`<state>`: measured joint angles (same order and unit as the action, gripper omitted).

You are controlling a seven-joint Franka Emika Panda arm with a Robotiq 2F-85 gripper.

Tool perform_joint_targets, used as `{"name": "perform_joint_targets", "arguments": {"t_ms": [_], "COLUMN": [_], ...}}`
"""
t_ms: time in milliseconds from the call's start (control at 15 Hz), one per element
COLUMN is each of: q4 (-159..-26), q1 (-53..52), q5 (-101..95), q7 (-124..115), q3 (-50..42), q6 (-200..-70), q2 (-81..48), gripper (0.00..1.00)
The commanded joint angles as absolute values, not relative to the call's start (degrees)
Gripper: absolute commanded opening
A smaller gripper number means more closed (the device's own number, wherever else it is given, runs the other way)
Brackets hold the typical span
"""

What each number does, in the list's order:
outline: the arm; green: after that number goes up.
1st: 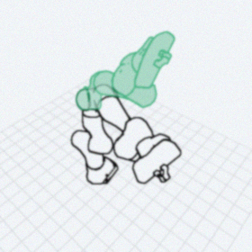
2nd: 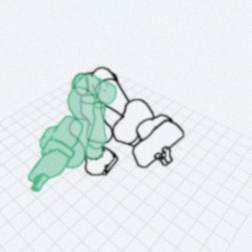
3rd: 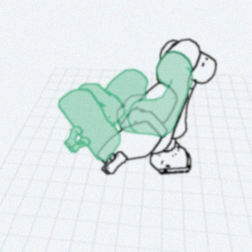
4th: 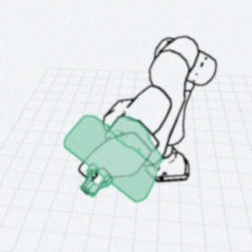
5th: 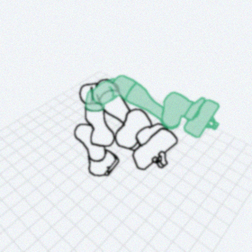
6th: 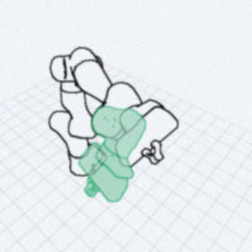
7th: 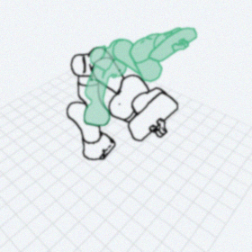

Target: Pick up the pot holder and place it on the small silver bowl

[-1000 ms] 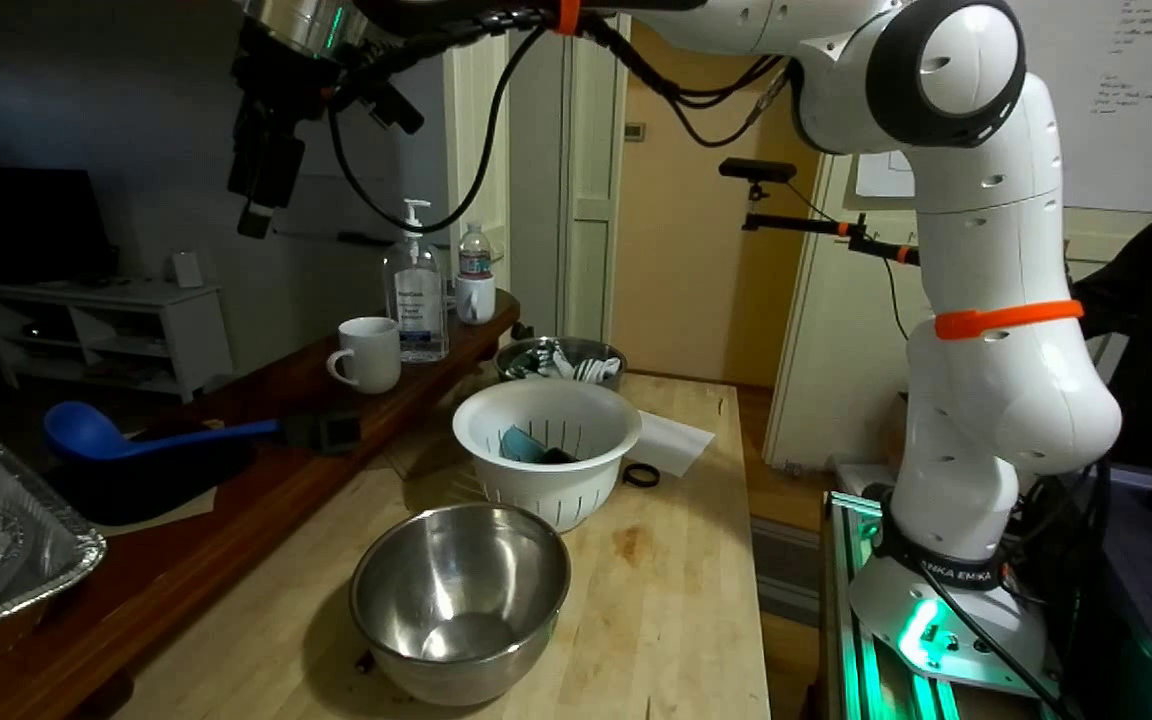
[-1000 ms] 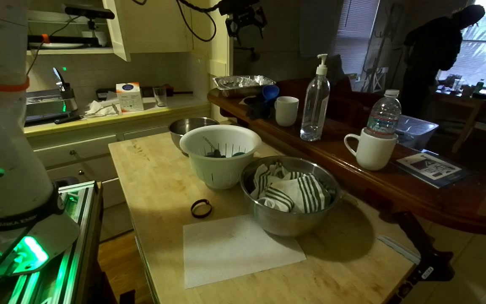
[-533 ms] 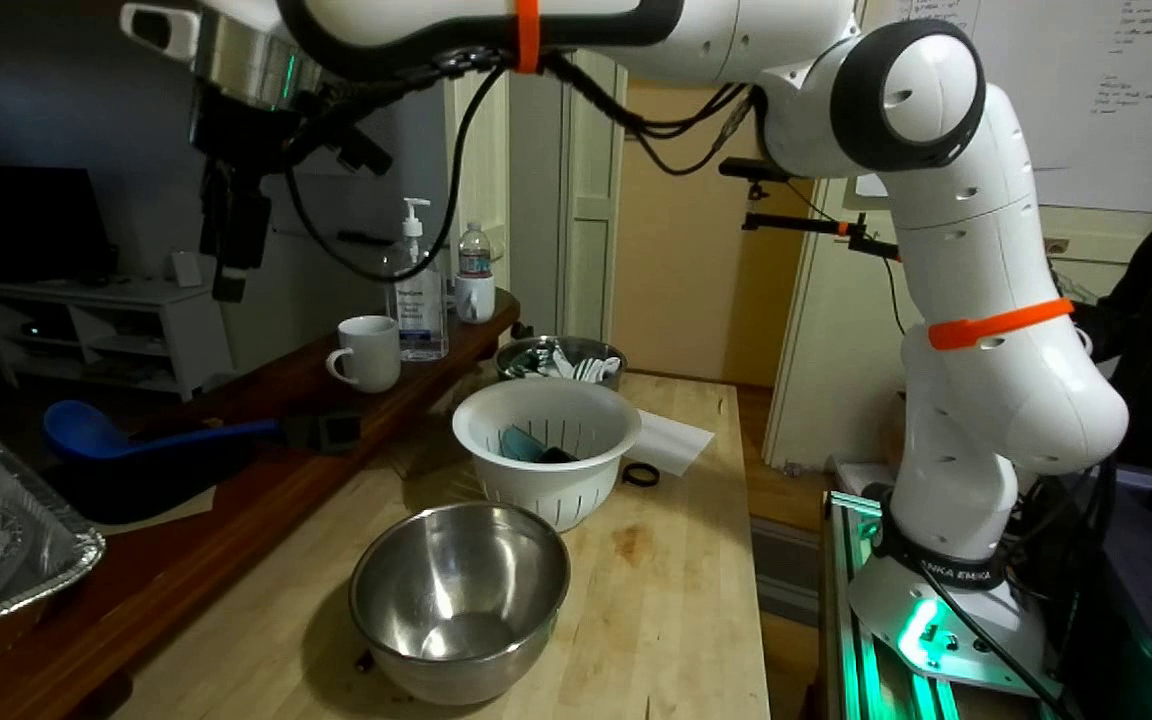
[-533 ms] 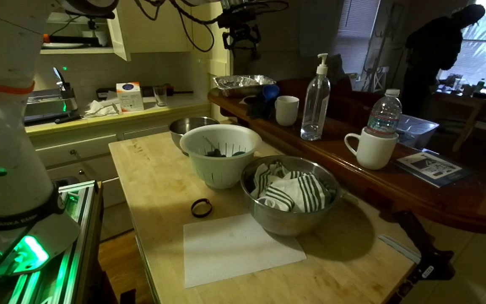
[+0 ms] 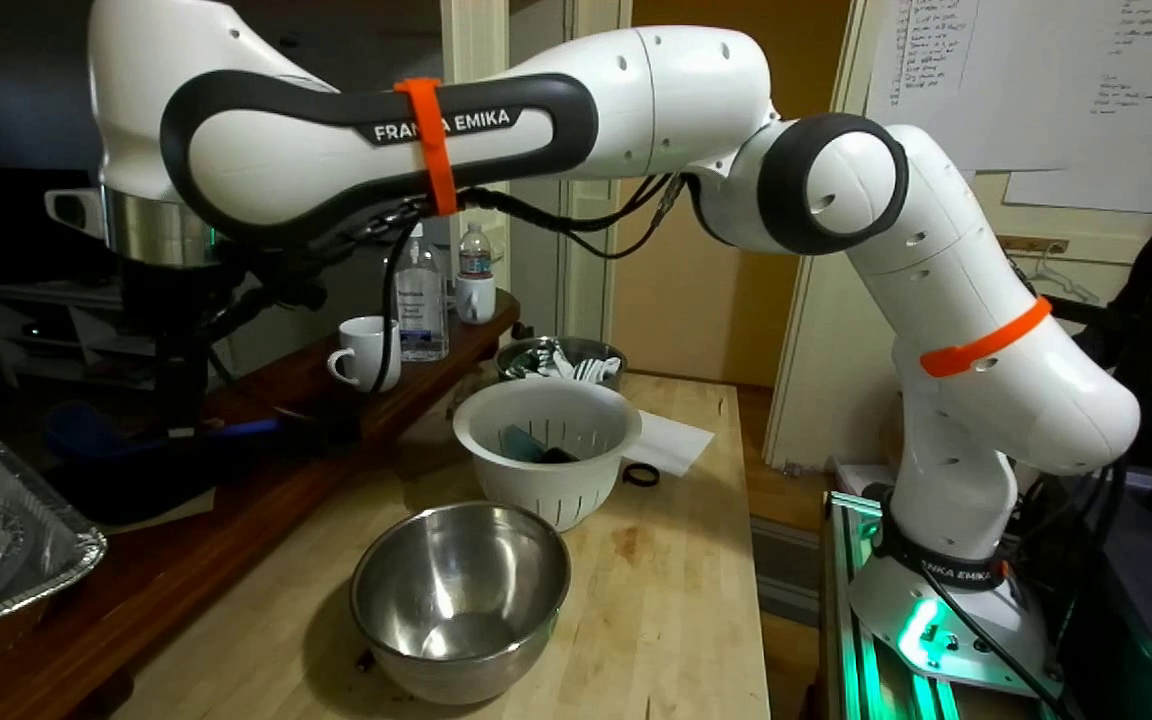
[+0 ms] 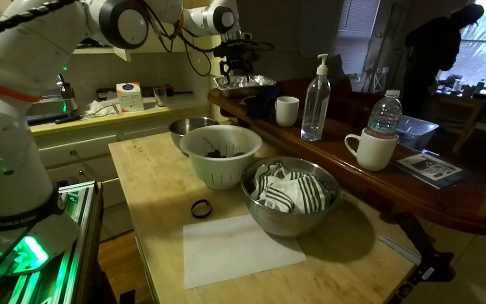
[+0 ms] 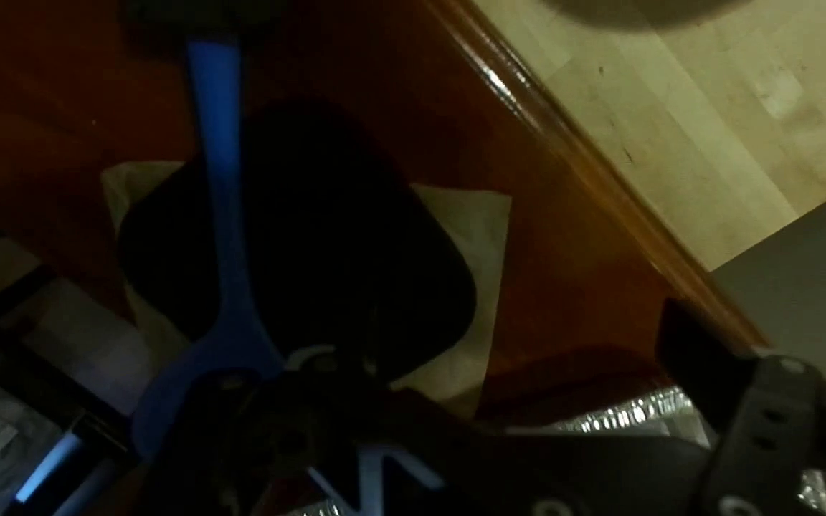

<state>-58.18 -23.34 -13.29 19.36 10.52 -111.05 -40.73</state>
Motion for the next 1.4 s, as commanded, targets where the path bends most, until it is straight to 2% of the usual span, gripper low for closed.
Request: {"name": "perform_joint_targets", "arguments": {"t_ms": [0, 1333], "q4": [-57.1, -35.7], "q1": [-23.8, -29.9], "q5": [-13.3, -18.9], "q7": [17.5, 11.2], "q3": [10.0, 1.8], "q6": [-110.3, -102.6], "q2": [-41.7, -57.3], "gripper": [1.00, 0.98]}}
